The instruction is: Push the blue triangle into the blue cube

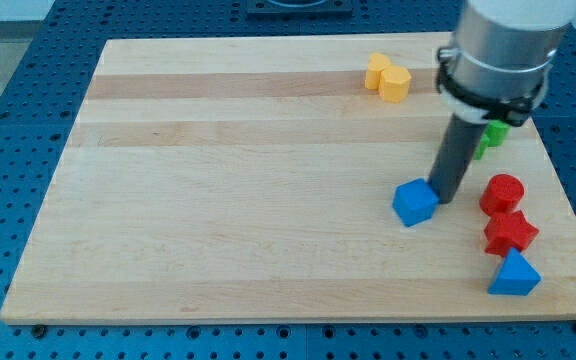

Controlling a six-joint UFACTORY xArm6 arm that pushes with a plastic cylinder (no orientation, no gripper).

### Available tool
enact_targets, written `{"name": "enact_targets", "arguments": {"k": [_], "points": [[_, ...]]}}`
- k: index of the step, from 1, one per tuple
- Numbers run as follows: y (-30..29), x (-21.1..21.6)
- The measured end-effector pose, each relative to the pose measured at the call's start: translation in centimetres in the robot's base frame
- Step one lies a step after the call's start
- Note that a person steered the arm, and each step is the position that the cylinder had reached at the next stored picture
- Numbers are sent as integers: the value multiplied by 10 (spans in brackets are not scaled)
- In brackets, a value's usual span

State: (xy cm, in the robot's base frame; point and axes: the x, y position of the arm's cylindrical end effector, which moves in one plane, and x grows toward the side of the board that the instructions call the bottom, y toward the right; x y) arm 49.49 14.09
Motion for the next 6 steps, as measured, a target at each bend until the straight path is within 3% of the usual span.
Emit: {"name": "enact_targets", "arguments": {"k": [2,4,6], "points": [[-59,11],[-11,-41],[33,-41]]}}
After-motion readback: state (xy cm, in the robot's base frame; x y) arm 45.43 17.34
